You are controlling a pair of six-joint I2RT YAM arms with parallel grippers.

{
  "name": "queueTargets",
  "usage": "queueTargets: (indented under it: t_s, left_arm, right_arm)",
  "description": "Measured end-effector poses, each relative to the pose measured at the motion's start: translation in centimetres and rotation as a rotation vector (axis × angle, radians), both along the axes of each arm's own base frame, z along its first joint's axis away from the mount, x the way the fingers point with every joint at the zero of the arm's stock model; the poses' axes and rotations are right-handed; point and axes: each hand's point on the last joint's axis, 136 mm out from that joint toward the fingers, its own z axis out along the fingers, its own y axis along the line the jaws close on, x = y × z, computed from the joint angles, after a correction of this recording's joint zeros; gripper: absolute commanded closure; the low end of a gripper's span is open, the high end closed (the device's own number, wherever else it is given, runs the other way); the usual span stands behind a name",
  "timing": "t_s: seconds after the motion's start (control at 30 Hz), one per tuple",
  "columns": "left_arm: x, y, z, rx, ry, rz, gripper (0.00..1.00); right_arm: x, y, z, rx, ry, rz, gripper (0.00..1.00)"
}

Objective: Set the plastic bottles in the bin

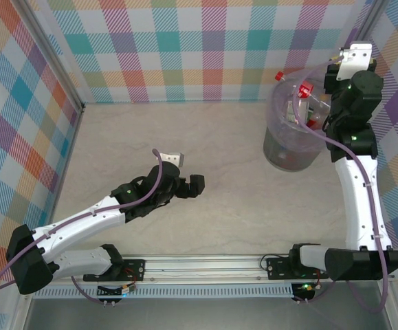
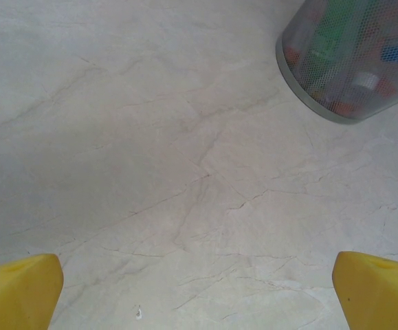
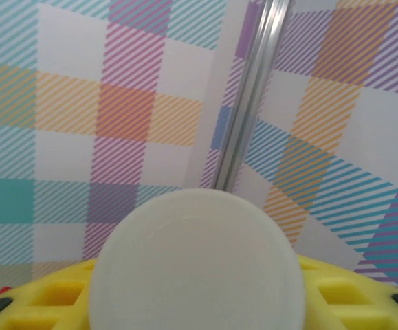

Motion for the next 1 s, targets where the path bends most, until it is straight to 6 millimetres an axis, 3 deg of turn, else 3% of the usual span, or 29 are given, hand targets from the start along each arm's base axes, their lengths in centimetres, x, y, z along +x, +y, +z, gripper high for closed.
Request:
queueTargets:
  t_s: [0.2,0.53,0.67,0.87,1.0]
  left_arm:
    - [-0.1,0.1,0.1,-0.003,-0.002,0.000,0.00]
    - [-0.1,0.1,0.2,-0.003,-0.002,0.000,0.00]
    - [-0.1,0.2,0.0,0.004,0.003,0.000,0.00]
    - [-0.1,-0.2,-0.3,0.002,0.011,-0.009,0.00]
    - [-0.1,-0.7,-1.5,0.023,0.041,-0.022,0.00]
  right_arm:
    - [1.7,-1.5,-4.6,0.001,0.068,0.004,0.80]
    - [3.3,-0.9,-7.1,0.078,0.098,0.109,0.80]
    - [3.2,0.0,-6.7,0.107,0.111,0.158,0.80]
    - [1.6,1.1,-3.5,0.137,0.055,0.219,0.80]
    - [0.9,1.8,-3.8,0.183,0.071,0.254,0.79]
